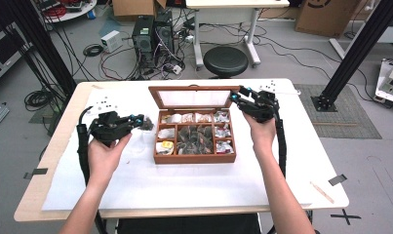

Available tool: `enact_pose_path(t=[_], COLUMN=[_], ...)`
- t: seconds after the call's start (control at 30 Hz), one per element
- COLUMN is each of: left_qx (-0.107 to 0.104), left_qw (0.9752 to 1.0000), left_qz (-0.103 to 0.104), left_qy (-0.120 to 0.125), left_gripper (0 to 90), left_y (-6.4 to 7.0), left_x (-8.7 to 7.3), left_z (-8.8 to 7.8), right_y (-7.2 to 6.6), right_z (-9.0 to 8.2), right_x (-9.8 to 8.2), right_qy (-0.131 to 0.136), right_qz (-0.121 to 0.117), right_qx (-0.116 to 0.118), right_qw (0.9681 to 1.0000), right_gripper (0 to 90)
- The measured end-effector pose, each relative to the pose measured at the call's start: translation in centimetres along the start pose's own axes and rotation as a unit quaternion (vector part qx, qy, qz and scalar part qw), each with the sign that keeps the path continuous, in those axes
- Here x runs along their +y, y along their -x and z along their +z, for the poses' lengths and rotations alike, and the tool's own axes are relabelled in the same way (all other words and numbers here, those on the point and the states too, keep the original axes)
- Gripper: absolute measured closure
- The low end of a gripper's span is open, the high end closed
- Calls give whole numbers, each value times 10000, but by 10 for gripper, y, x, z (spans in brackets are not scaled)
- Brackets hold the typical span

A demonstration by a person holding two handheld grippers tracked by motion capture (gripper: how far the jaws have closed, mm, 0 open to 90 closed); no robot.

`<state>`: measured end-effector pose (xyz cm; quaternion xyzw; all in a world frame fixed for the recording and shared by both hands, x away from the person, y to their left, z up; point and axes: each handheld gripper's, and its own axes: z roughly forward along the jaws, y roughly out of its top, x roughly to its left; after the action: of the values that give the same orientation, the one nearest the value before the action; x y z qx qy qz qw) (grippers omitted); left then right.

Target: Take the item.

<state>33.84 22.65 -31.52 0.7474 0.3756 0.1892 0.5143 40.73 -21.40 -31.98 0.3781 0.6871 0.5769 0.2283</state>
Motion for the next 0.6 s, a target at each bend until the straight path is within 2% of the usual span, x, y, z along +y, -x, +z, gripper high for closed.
enact_pose_path(t=[0.3,0.6], left_qx=[250,381], left_qw=[9996,9990], left_qz=[-112,-181], left_qy=[-34,-136], left_gripper=[893,893], left_y=[-16,-25], left_x=[-10,-19], left_z=[-8,-9], right_y=[0,0], right_z=[0,0], right_x=[0,0], right_qy=[-4,1], right_qz=[8,0], right_qx=[-5,-4], right_qw=[10000,10000], right_gripper=[560,560])
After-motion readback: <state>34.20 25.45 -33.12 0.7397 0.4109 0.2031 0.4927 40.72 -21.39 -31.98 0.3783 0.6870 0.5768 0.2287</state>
